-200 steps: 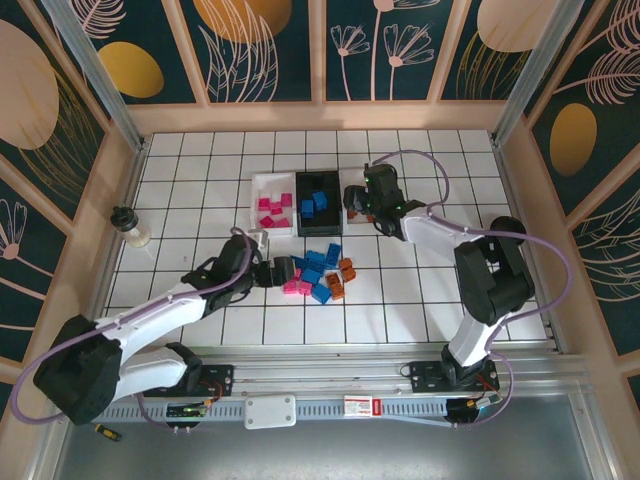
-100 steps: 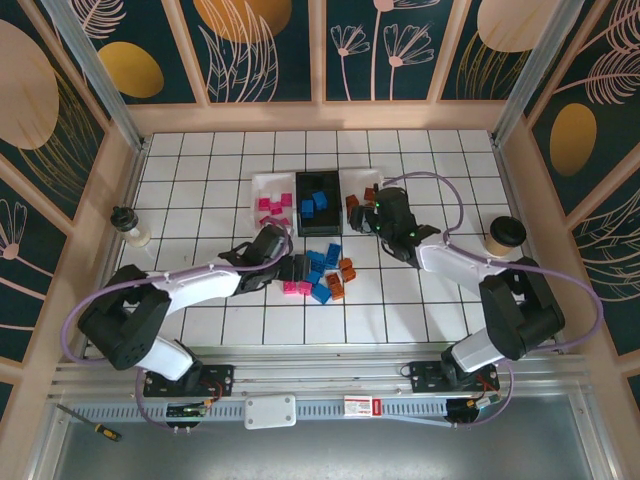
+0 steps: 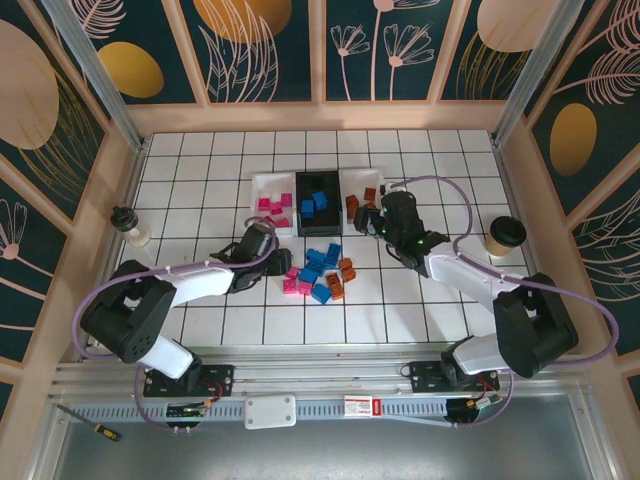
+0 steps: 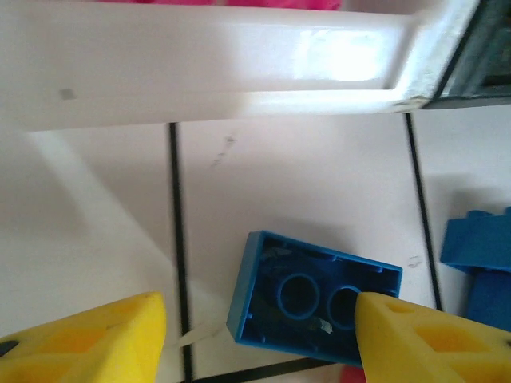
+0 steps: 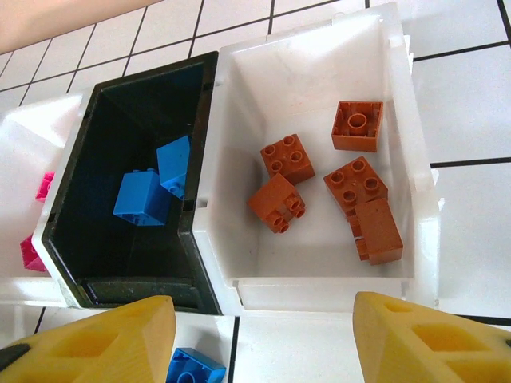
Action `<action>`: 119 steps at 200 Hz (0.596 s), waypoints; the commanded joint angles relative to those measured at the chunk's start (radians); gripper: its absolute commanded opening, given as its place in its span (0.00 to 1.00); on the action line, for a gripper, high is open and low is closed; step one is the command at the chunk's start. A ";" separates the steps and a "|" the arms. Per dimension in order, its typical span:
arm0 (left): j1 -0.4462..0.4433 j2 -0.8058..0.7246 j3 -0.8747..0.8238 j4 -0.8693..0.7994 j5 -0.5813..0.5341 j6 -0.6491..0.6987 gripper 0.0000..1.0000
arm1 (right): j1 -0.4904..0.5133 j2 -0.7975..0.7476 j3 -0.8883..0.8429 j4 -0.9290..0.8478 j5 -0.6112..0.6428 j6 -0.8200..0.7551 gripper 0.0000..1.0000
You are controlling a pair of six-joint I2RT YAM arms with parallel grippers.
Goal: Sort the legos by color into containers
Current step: Move the lego to the center of the table, then pick up the lego from the center of the table.
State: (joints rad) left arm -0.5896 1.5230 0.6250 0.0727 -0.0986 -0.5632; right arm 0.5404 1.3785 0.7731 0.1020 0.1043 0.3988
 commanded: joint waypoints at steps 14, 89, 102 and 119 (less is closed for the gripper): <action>0.002 -0.074 -0.015 -0.048 0.023 0.003 0.71 | 0.001 -0.024 -0.023 0.033 0.015 0.003 0.61; -0.067 0.073 0.112 -0.093 -0.110 0.040 0.84 | 0.001 -0.040 -0.047 0.033 0.009 0.016 0.61; -0.066 0.096 0.115 -0.096 -0.141 0.039 0.84 | 0.001 -0.055 -0.054 0.023 0.016 0.014 0.61; -0.067 0.120 0.111 -0.089 -0.171 0.047 0.83 | 0.001 -0.074 -0.062 0.021 0.020 0.012 0.61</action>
State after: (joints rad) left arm -0.6586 1.6100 0.7246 0.0113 -0.1902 -0.5411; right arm 0.5404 1.3533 0.7288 0.1150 0.1043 0.4019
